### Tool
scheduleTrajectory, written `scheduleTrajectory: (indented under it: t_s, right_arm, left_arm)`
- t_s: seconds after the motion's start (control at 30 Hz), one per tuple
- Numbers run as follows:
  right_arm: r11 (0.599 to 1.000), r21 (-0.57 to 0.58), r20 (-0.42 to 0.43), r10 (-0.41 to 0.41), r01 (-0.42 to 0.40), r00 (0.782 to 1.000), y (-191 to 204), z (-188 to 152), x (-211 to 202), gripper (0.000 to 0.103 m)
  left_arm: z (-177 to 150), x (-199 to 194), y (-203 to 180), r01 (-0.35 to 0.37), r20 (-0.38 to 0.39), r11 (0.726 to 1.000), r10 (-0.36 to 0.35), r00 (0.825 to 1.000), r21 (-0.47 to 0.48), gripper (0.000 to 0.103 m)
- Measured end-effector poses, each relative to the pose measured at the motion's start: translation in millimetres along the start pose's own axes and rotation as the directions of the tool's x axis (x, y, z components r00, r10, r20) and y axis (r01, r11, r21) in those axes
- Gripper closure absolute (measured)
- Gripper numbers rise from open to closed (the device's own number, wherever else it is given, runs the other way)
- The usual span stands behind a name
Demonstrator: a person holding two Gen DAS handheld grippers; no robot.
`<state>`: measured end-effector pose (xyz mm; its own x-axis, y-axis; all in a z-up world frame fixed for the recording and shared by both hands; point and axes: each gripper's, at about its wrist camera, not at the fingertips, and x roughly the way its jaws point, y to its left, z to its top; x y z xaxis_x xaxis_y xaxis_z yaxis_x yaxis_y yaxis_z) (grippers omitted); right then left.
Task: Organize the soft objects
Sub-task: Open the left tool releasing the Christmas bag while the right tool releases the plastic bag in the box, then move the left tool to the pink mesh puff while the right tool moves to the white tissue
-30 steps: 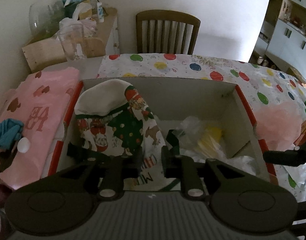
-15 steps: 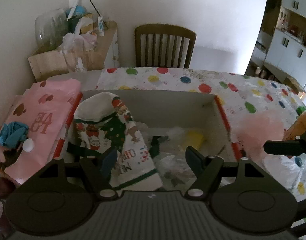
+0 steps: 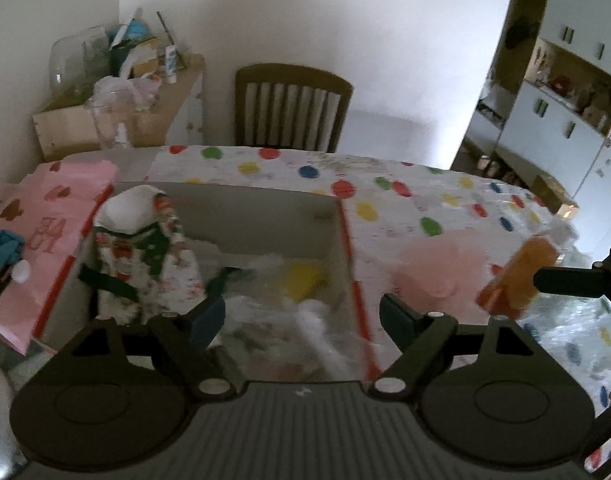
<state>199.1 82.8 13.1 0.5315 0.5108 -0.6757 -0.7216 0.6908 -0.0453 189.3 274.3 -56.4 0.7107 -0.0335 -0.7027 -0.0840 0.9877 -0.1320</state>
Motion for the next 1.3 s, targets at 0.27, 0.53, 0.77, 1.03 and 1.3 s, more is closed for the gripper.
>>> scheduleTrajectory:
  t_s: [0.27,0.53,0.77,1.03,1.3]
  right_arm:
    - [0.997,0.062,0.023,-0.039,0.038,0.999,-47.9,-40.3,-37.7,0.0]
    - [0.988,0.128,0.001,-0.083,0.082,0.997,-94.2,-89.1,-57.7,0.0]
    - [0.987,0.119,-0.017,-0.103,0.104,0.995,-110.4,-118.0,-56.6,0.0]
    - [0.986,0.125,-0.065,-0.104,0.112,0.992,-121.9,-135.8,-30.6,0.001]
    - [0.981,0.143,-0.141,-0.109,0.129,0.984,-131.5,-144.8,17.4,0.004]
  left_arm:
    - [-11.0,-8.0,-46.3,0.088,0.021,0.996,-0.088,0.996,0.001,0.009]
    - [-19.5,1.0,-94.3,0.145,0.03,0.989,-0.146,0.989,0.016,0.001]
    - [-18.1,19.8,-127.8,0.093,0.032,0.995,-0.094,0.995,0.032,0.0]
    - [-7.6,54.6,-147.8,0.123,-0.015,0.992,-0.123,0.992,0.001,0.0]
    - [-3.4,108.5,-159.5,0.1,-0.05,0.995,-0.099,0.994,0.014,0.0]
